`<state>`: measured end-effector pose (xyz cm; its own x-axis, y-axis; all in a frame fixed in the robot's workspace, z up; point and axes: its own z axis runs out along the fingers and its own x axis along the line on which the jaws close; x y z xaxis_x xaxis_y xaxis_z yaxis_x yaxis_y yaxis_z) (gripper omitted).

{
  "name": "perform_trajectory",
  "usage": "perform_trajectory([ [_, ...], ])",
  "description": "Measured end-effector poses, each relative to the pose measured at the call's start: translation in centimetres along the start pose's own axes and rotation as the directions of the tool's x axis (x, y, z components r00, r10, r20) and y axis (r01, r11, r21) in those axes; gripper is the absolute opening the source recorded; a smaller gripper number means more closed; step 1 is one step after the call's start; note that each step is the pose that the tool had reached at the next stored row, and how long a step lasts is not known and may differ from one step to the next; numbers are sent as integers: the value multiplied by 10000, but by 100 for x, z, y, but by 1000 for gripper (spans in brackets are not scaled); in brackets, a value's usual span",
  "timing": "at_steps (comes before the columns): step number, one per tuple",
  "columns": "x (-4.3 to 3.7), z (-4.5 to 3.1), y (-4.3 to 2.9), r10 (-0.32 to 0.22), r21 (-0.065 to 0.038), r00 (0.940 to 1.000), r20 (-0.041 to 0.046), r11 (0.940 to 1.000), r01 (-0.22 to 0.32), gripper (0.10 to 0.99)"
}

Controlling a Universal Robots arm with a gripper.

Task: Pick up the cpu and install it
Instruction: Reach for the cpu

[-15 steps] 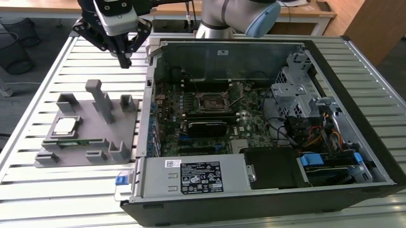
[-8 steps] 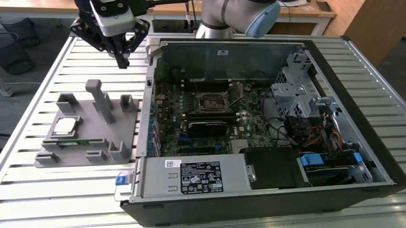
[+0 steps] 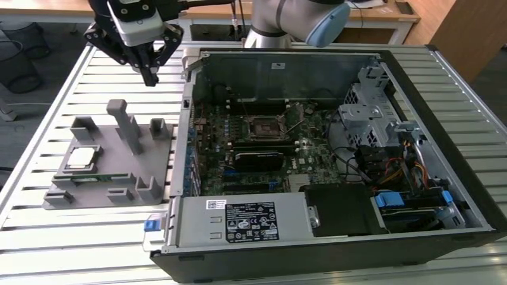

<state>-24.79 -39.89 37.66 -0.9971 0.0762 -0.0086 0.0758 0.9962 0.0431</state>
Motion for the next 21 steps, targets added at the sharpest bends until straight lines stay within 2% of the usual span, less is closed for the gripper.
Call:
perform_trajectory([
  [14,74,12,-6,0,0,10000,-4,10000,0,106],
  [21,150,19,-12,1,-1,10000,-4,10000,-1,106],
])
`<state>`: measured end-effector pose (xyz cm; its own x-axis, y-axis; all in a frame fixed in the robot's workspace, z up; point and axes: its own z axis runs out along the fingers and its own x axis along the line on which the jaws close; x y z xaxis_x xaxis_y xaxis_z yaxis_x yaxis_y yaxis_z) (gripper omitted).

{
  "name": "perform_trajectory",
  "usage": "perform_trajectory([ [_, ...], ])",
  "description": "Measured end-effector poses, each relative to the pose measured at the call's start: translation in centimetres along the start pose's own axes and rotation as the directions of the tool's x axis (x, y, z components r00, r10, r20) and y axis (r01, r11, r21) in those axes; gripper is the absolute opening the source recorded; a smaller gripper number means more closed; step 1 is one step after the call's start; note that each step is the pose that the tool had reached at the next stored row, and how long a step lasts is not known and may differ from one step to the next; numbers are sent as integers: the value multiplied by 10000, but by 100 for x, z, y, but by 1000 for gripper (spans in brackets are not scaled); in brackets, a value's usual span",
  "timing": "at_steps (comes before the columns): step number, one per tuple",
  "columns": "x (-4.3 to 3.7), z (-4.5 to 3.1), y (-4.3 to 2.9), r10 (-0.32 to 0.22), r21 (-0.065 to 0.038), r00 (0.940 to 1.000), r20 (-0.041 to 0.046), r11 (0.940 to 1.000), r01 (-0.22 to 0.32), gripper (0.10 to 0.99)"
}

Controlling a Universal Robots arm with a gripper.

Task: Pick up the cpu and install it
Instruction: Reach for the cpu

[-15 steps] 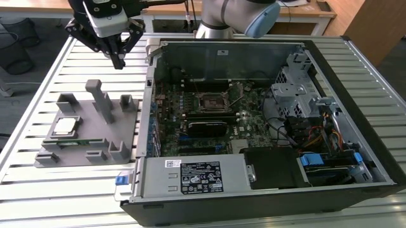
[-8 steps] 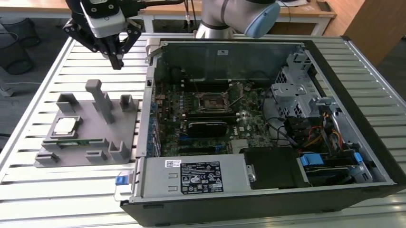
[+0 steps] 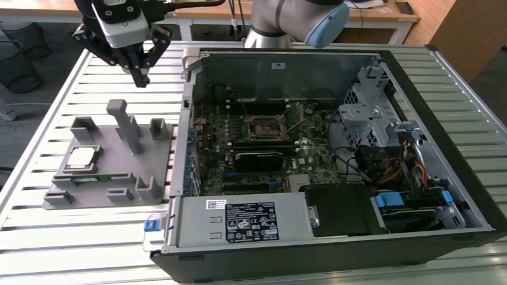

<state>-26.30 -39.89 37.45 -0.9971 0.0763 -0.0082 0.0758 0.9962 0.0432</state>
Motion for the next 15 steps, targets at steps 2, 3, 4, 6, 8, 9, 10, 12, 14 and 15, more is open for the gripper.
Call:
perform_trajectory([
  [2,21,1,-1,0,0,10000,0,10000,0,106],
  [3,30,2,-2,0,0,10000,0,10000,0,106],
  [4,40,2,-3,0,0,10000,0,10000,0,106],
  [6,68,3,-5,0,1,10000,0,10000,0,106],
  [8,100,4,-6,0,1,10000,0,10000,0,106],
  [9,113,5,-4,0,0,10000,0,10000,0,106],
  [10,125,6,-2,-1,0,10000,0,10000,1,106],
  [12,151,8,0,-1,0,10000,0,10000,1,106],
  [14,176,9,1,-1,0,10000,0,10000,1,106],
  [15,191,11,1,-1,0,10000,0,10000,1,106],
])
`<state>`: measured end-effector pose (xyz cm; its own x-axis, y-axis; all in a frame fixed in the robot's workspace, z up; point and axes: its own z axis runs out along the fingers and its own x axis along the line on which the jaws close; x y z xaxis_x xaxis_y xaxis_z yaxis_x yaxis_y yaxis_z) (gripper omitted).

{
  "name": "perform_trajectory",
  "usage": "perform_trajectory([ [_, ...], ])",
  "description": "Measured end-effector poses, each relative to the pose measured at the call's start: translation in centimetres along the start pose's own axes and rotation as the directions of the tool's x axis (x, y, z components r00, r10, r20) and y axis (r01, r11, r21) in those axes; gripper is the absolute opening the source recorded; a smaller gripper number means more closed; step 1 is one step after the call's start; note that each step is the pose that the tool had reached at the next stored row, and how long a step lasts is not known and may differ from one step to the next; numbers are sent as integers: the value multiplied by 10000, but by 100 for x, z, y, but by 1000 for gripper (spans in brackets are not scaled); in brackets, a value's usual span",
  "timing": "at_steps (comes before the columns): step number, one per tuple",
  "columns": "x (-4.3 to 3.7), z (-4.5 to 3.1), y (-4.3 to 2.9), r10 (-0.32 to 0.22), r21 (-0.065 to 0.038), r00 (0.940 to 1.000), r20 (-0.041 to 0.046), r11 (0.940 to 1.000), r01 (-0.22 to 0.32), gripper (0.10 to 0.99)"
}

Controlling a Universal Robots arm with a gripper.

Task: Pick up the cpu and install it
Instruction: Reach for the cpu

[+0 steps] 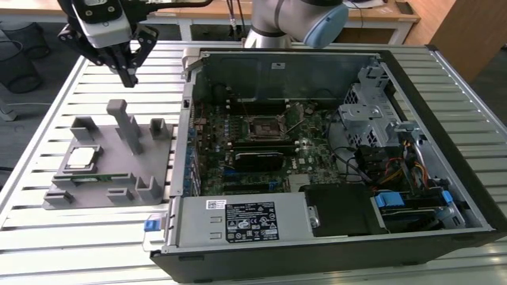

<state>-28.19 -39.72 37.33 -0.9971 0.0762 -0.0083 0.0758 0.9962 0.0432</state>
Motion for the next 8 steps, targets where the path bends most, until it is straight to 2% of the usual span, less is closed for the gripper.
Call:
perform_trajectory([
  [8,114,6,-8,0,1,10000,-3,10000,0,106],
])
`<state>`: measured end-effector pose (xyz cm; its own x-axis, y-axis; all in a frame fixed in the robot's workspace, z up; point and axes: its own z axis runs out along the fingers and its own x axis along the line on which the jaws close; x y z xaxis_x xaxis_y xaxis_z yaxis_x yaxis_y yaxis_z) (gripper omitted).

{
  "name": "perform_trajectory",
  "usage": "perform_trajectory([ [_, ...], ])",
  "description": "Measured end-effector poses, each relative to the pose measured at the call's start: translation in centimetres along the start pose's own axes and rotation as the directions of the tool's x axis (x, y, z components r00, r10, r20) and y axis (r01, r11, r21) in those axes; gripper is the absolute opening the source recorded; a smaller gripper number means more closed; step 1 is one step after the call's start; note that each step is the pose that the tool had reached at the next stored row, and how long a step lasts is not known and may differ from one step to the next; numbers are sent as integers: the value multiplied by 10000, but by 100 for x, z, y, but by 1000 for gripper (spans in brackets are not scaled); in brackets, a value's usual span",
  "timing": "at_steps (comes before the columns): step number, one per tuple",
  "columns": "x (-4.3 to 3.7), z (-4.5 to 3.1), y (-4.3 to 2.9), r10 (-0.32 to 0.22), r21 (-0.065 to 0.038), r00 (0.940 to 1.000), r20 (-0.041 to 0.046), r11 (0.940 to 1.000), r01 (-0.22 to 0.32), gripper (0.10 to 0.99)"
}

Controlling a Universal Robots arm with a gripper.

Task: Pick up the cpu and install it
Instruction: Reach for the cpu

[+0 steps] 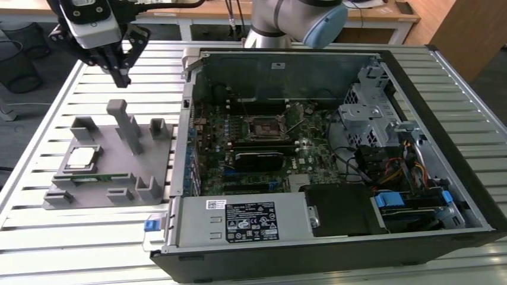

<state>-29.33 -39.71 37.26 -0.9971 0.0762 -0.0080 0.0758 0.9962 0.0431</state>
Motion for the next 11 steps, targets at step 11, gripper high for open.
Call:
perform_trajectory([
  [11,121,7,-10,0,0,10000,-1,10000,0,106],
])
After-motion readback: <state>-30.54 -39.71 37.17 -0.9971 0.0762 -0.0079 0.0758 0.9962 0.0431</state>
